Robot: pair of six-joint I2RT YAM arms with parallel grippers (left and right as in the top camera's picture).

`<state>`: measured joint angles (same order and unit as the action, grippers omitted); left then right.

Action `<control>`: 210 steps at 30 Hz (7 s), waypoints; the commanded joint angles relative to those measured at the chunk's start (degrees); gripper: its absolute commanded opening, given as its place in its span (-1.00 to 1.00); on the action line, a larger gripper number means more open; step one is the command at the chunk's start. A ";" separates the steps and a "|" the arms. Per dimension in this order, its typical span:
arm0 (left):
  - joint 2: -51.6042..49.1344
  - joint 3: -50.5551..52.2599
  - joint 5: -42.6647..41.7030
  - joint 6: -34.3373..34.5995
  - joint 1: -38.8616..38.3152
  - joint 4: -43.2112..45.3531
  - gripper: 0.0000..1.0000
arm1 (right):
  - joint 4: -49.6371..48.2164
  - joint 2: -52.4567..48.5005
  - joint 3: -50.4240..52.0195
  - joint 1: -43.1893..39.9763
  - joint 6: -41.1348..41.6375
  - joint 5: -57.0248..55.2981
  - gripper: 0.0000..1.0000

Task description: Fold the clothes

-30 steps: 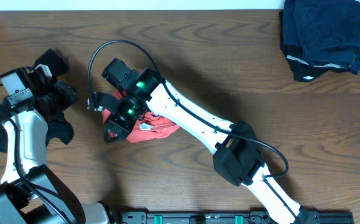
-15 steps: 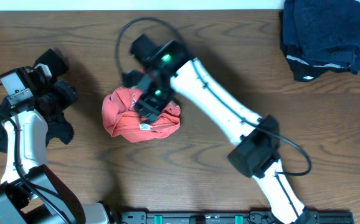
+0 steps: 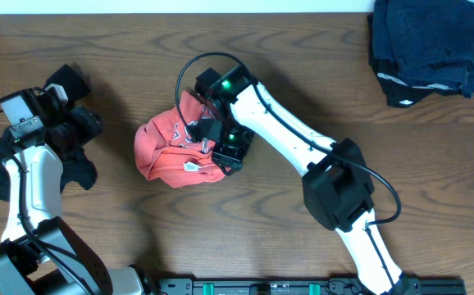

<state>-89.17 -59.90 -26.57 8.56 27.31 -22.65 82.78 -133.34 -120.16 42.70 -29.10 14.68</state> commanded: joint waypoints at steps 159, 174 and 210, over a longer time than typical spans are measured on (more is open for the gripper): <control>-0.74 -0.28 3.28 -0.76 -0.07 -0.79 -0.18 | -3.30 -12.39 -24.13 4.50 18.05 -4.68 0.57; -0.74 -0.28 3.30 -0.76 -0.07 -1.11 -0.18 | -8.74 -12.37 -27.85 12.11 20.87 2.38 -0.98; -0.74 -0.28 3.30 -0.76 -0.07 -1.18 -0.18 | -0.94 -10.69 -19.63 -0.94 16.39 3.93 -0.35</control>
<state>-89.17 -59.90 -23.75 8.56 27.31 -23.64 81.78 -145.73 -142.26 40.99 -9.32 15.09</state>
